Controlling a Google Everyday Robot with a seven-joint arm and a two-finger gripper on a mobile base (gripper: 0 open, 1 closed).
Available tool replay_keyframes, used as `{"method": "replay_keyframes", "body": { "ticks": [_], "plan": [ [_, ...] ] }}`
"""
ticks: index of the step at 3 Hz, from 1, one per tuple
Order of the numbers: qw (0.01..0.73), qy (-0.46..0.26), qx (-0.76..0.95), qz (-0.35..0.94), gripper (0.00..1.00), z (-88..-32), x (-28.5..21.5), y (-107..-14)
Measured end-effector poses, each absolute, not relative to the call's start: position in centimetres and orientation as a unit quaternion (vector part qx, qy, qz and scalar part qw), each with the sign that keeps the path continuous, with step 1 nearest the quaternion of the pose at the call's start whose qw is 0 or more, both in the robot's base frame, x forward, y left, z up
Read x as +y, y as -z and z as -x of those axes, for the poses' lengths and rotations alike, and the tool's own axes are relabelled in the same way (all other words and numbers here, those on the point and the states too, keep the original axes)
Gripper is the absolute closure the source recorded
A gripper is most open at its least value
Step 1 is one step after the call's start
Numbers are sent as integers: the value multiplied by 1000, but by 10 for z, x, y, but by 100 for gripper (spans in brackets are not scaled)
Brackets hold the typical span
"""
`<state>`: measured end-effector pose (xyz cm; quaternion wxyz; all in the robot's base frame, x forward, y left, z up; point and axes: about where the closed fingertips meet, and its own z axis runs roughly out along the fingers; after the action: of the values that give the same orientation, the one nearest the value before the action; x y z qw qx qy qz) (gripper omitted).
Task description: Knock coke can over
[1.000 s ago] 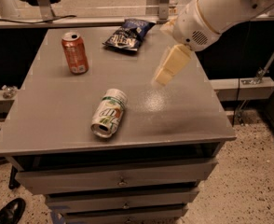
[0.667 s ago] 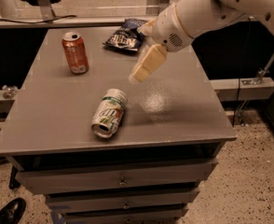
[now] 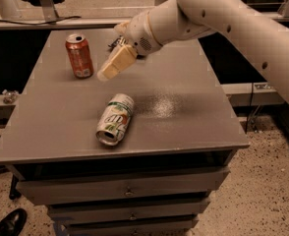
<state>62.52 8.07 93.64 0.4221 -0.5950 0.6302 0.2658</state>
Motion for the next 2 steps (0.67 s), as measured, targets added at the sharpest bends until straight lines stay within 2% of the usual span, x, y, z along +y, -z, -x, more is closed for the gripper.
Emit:
{"method": "replay_keyframes", "body": {
  "ticks": [2],
  "plan": [
    [437,-305,628,567,0,-659,154,-917]
  ]
}}
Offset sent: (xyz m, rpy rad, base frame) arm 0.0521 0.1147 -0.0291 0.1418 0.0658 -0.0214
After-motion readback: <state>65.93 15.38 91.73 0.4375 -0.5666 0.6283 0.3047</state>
